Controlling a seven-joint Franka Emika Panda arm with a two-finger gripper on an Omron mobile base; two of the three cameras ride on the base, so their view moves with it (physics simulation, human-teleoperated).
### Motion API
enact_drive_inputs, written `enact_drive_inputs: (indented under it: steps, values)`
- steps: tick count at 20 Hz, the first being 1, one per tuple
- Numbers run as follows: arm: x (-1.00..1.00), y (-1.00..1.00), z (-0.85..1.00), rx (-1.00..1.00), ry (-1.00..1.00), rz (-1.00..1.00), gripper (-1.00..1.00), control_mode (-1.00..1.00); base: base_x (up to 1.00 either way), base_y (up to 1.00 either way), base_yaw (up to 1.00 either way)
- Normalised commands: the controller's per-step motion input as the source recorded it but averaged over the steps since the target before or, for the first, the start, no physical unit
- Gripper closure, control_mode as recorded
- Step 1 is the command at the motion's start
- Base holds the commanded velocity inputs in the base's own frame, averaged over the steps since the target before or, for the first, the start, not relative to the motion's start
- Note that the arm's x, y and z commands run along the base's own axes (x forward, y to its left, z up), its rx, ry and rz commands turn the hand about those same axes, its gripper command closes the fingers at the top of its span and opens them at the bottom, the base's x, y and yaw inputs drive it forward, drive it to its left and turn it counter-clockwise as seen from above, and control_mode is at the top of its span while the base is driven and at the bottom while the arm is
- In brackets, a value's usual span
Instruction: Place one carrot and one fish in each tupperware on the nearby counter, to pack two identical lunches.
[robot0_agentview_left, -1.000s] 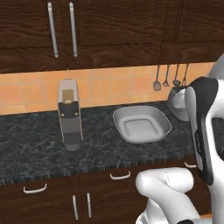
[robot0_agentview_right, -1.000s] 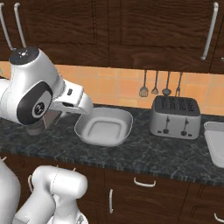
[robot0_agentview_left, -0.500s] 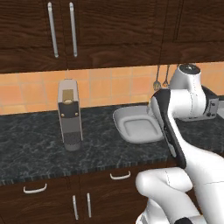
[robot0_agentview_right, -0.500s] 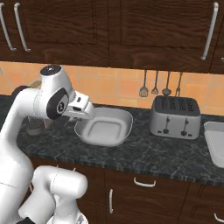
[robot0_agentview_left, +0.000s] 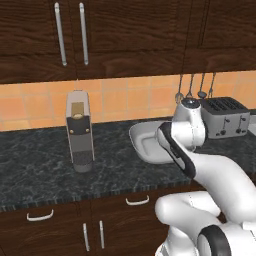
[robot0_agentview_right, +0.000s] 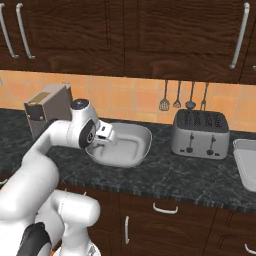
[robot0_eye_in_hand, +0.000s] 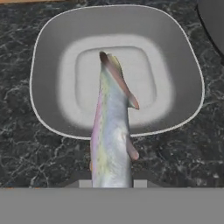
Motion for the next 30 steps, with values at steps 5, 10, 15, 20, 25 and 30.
enact_drive_inputs:
  steps: [5, 10, 15, 20, 25, 30]
  values:
    - [1.00, 0.00, -0.41, 0.01, 0.00, 0.00, 1.00, -1.00, 0.00, 0.00, 0.00]
    - [0.95, -0.04, -0.44, 0.04, 0.05, 0.00, 1.00, -1.00, 0.00, 0.00, 0.00]
    - [0.73, -0.01, -0.58, 0.01, 0.04, 0.00, 1.00, -1.00, 0.00, 0.00, 0.00]
    - [0.14, 0.00, -0.51, 0.00, 0.00, 0.00, -1.00, -1.00, 0.00, 0.00, 0.00]
    - [0.00, 0.00, 0.04, 0.00, 0.00, 0.00, -1.00, -1.00, 0.00, 0.00, 0.00]
    - [-0.15, 0.01, 0.78, 0.01, -0.04, 0.00, -1.00, -1.00, 0.00, 0.00, 0.00]
